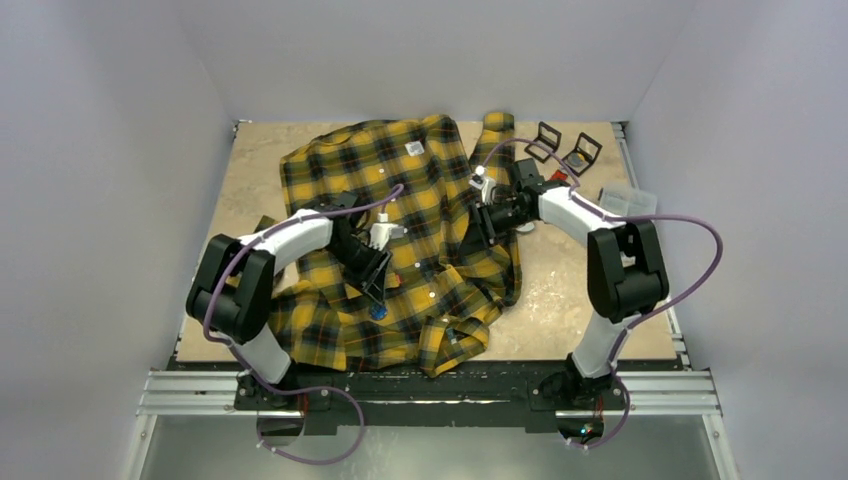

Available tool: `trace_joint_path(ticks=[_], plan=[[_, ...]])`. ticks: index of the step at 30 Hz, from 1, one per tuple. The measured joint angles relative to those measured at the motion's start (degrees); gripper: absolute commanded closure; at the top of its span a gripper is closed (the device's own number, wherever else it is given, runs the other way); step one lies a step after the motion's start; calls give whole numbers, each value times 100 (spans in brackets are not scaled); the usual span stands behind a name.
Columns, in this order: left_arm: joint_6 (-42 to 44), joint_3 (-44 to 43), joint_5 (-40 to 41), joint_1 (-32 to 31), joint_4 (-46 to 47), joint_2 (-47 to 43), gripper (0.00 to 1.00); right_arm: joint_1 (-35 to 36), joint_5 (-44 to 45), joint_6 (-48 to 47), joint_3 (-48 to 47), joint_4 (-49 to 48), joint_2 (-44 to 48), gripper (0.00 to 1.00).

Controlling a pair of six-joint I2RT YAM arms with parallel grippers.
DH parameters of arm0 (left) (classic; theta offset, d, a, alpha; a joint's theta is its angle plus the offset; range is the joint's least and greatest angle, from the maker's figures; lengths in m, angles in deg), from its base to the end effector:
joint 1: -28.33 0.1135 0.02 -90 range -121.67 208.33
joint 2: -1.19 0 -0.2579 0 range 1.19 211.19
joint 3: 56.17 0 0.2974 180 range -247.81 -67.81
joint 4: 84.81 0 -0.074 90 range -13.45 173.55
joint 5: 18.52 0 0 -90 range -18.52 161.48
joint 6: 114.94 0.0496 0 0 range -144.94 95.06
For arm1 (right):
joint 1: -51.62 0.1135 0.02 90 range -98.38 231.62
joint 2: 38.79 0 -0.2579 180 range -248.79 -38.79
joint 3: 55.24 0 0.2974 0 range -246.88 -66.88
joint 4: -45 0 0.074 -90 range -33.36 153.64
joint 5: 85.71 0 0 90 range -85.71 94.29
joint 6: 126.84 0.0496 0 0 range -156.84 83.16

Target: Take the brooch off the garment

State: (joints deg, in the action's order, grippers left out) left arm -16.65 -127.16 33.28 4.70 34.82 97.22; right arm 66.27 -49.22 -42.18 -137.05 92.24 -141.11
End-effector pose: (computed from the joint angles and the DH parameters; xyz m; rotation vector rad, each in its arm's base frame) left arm 0.2860 -0.1586 0.1315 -0.8519 -2.8296 1.0298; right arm 0.3699 0.1379 0.1655 -0.6881 2.4551 1.3154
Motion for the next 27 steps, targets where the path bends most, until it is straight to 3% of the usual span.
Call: trace_joint_path(ticks=[13, 25, 27], plan=[[-669, -590, 885, 811, -55, 1064, 70, 474, 520, 70, -15, -334, -966, 60], [-1051, -1528, 970, 1084, -50, 1606, 71, 479, 1054, 85, -1263, -221, -1902, 61], [-1058, -1733, 973, 1174, -2, 1690, 67, 479, 1108, 81, -1475, -216, -2013, 60]])
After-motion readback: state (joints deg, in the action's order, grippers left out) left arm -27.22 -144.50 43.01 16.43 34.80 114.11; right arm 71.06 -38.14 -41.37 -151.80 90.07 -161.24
